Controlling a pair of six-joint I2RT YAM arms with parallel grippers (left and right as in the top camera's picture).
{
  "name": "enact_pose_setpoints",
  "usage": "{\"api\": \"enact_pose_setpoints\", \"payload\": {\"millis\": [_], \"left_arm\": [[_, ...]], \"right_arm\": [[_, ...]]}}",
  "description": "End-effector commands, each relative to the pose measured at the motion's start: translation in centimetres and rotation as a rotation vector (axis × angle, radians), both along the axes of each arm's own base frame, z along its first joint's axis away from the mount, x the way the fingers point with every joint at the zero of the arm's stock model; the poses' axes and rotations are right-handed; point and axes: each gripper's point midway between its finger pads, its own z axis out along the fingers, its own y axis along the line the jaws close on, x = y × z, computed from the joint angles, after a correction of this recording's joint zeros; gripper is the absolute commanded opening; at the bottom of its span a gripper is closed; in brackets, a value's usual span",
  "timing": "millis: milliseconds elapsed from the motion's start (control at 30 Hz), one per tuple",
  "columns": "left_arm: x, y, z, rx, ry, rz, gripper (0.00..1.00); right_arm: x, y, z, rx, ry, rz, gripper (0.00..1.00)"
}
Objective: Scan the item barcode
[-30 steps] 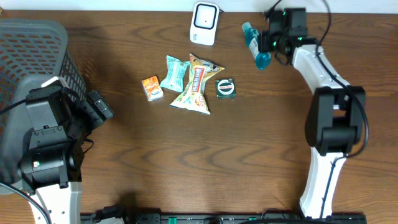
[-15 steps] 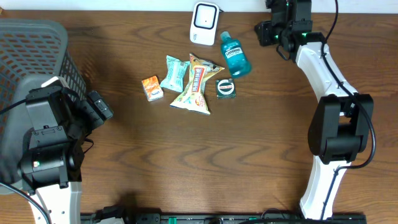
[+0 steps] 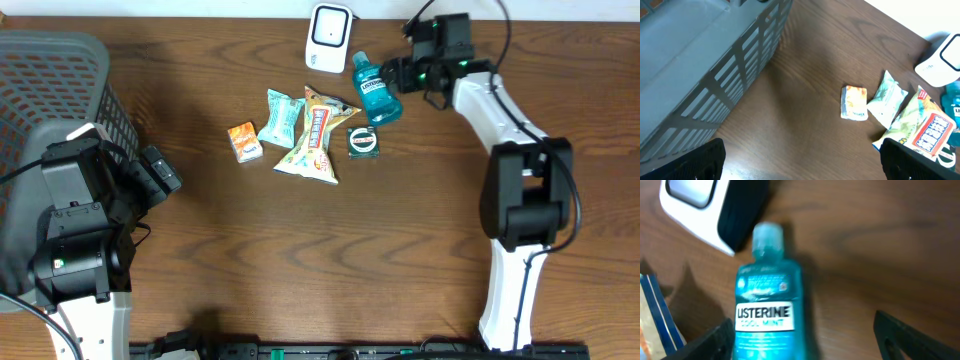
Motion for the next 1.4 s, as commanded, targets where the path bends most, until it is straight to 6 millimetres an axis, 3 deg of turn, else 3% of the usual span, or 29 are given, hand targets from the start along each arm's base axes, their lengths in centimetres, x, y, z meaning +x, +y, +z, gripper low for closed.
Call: {"api": "enact_pose_setpoints", "payload": {"millis": [0, 333, 600, 767, 1100, 1367], "left_arm": [[0.0, 0.4, 0.2, 0.003, -0.002, 0.021, 0.98], [0.0, 0.4, 0.2, 0.003, -0.002, 0.021, 0.98], [0.0, 0.4, 0.2, 0.003, -0.002, 0.021, 0.98], [0.0, 0.4, 0.2, 0.003, -0.002, 0.021, 0.98], [0.0, 0.4, 0.2, 0.003, -0.002, 0.021, 0.98], [0.0, 0.4, 0.2, 0.003, -0.002, 0.021, 0.98]], "right_arm": [[-1.1, 1.9, -2.5, 0.072, 0.072, 0.048, 0.9], [-1.4, 2.4, -3.8, 0.071, 0.1, 0.047, 0.9], [-2.3, 3.4, -7.2, 0.062, 0.159, 0.065, 0.84], [-2.7, 3.4, -8.5, 0.063, 0.187, 0.057, 0.69], [-2.1, 3.8, -7.9, 0.07, 0.155, 0.067, 0.15], [-1.8, 3.9, -6.7, 0.072, 0.134, 0.067, 0.13]]}}
